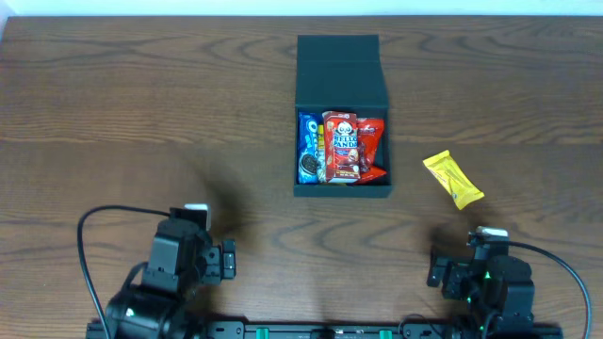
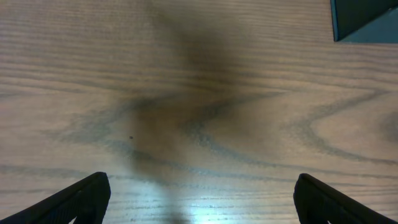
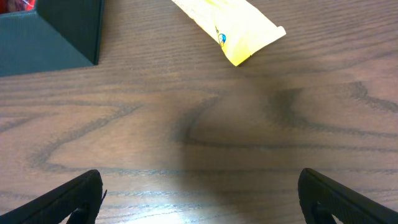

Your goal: Pack container

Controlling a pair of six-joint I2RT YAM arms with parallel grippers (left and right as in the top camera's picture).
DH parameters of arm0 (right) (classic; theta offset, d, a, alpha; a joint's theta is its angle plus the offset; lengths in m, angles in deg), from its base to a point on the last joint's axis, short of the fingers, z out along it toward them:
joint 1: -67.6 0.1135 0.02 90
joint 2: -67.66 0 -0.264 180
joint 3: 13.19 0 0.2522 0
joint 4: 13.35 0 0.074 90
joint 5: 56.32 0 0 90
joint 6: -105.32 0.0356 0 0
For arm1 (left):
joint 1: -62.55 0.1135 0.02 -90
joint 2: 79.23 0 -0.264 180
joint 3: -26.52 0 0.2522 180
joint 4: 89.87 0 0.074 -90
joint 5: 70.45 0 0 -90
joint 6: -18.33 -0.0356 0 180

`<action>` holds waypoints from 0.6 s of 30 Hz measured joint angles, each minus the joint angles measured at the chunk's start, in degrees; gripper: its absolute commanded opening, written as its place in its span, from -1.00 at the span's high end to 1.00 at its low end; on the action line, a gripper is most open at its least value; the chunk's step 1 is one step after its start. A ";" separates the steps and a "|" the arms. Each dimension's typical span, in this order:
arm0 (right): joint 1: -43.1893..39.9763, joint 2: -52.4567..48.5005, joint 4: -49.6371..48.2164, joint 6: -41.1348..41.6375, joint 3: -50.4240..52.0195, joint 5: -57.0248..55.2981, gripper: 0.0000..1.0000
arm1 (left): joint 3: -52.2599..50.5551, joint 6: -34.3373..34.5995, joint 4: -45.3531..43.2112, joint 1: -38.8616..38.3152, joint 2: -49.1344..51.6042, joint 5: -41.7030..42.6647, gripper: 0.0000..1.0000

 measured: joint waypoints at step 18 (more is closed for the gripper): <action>0.00 0.00 0.02 -0.02 -0.02 0.00 -0.99 | -8.35 -0.85 -6.97 0.00 -6.88 -3.72 -0.91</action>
